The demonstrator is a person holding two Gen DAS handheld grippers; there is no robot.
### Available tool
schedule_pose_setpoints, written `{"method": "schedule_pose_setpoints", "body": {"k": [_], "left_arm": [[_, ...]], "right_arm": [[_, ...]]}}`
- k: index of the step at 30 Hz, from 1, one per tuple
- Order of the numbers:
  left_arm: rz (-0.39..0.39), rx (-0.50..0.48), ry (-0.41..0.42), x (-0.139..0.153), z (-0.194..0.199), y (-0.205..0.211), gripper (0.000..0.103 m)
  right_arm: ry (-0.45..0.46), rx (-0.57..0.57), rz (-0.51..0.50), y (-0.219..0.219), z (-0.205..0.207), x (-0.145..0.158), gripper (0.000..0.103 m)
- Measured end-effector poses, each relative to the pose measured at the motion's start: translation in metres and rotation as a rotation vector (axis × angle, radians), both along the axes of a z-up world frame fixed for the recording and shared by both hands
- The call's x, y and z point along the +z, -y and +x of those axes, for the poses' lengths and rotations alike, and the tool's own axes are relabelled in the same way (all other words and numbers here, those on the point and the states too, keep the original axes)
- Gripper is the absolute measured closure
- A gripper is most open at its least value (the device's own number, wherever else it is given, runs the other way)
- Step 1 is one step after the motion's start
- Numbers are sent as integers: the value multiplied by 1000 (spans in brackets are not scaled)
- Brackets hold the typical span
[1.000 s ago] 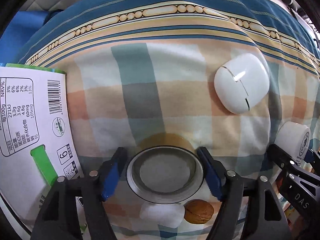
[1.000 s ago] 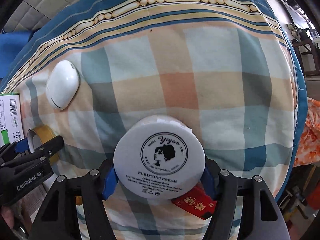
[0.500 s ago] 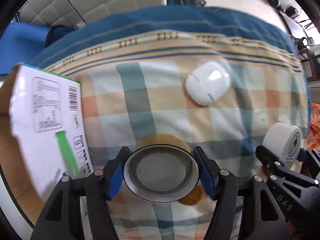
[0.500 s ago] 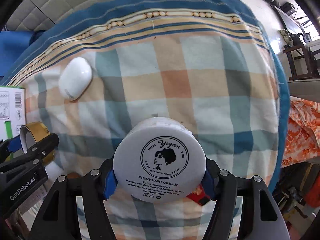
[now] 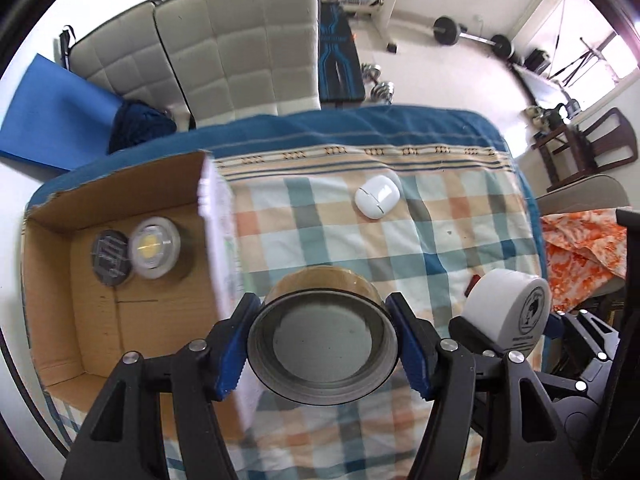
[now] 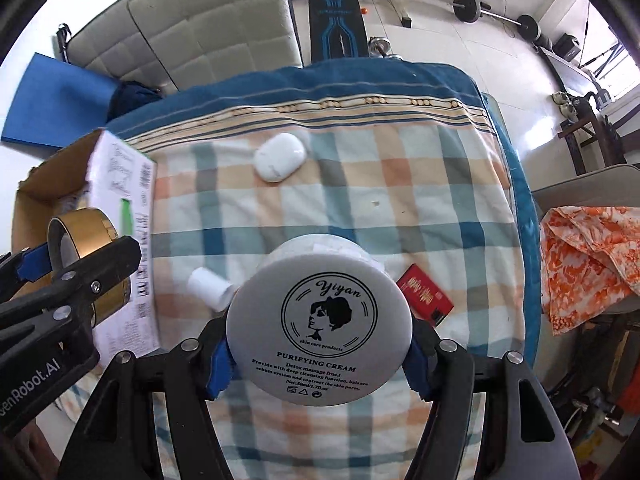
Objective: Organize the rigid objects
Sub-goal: 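Carry the tape roll and cream jar into the box and release them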
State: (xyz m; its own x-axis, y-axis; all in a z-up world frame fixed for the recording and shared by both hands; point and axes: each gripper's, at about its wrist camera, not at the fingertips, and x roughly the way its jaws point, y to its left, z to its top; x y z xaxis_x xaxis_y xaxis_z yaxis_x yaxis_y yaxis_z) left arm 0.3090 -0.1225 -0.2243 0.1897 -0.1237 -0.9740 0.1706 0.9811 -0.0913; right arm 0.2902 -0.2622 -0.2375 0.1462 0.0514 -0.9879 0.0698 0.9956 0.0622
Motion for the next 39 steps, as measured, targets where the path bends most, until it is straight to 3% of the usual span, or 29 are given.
{"method": "schedule_pose_setpoints", "body": {"k": [8, 16, 20, 27, 32, 39], "left_arm": [[-13, 48, 62, 36, -19, -97, 41], [34, 151, 53, 31, -16, -203, 41], [80, 200, 20, 7, -2, -245, 41], [124, 277, -99, -64, 41, -305, 40], [152, 267, -155, -103, 64, -311, 40], [223, 211, -214, -143, 83, -302, 40]], "right_arm": [[47, 43, 48, -89, -40, 33, 34], [28, 101, 108, -189, -40, 26, 34], [-6, 126, 117, -229, -27, 5, 34], [-68, 137, 90, -275, 4, -46, 33], [-127, 131, 64, -289, 23, -89, 33], [-177, 133, 19, -297, 36, -125, 33]]}}
